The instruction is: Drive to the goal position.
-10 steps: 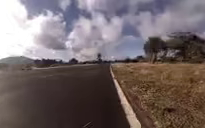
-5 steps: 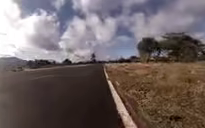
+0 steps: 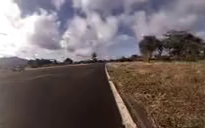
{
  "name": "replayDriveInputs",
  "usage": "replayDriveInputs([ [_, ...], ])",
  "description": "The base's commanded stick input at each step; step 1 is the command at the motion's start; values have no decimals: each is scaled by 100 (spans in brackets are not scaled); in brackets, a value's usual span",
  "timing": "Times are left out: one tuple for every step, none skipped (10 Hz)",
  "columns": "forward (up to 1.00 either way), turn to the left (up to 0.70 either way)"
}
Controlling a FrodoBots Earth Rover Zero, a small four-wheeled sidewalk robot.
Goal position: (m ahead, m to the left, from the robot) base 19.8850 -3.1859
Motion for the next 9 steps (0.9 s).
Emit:
replayDriveInputs([
  [50,0],
  [50,0],
  [50,0],
  [50,0],
  [50,0],
  [50,0],
  [50,0],
  [50,0],
  [50,0],
])
